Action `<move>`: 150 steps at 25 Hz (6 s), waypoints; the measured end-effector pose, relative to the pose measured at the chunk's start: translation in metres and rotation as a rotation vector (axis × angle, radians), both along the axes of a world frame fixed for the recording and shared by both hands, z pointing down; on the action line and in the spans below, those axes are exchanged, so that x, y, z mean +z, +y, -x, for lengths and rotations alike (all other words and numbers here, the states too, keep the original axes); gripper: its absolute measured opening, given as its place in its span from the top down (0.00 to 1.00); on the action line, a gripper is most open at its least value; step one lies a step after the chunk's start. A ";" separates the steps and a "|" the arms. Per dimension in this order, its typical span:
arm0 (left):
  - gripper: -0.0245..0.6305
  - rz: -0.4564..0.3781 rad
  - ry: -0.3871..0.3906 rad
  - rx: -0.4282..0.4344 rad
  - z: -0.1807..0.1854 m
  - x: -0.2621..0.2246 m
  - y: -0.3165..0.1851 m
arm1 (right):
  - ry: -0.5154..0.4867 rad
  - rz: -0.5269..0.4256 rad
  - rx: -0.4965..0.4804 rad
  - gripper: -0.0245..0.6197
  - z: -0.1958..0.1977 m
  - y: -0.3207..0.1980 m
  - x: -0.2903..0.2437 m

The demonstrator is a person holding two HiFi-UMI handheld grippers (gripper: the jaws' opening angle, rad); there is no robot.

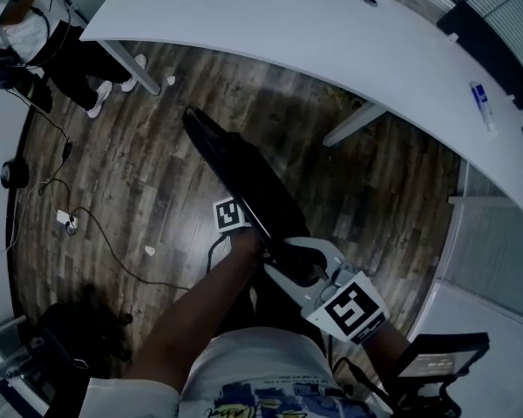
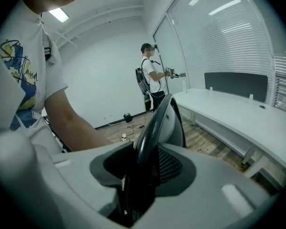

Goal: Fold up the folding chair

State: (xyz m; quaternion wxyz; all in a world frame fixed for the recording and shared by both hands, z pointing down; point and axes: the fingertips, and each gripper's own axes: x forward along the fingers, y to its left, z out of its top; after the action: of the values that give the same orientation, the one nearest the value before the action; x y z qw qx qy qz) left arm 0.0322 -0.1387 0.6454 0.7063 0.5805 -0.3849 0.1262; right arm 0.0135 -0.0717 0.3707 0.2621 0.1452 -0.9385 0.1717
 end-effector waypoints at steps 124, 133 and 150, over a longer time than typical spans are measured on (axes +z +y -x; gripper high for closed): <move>0.82 -1.022 -0.295 0.290 0.131 -0.250 -0.117 | 0.089 -0.259 0.387 0.83 -0.042 -0.198 -0.040; 0.95 -1.122 -0.353 0.461 0.123 -0.288 -0.043 | 0.110 -0.214 0.437 0.96 -0.046 -0.116 -0.033; 0.95 -1.151 -0.242 0.481 0.055 -0.345 0.084 | 0.054 -0.233 0.430 0.96 -0.105 0.028 -0.059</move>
State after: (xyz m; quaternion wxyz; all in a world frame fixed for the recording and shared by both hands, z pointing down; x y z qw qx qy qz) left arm -0.0231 -0.0550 0.3000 0.1845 0.9192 -0.3270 0.1189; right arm 0.1186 -0.0439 0.3113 0.2260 0.3756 -0.8920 0.1101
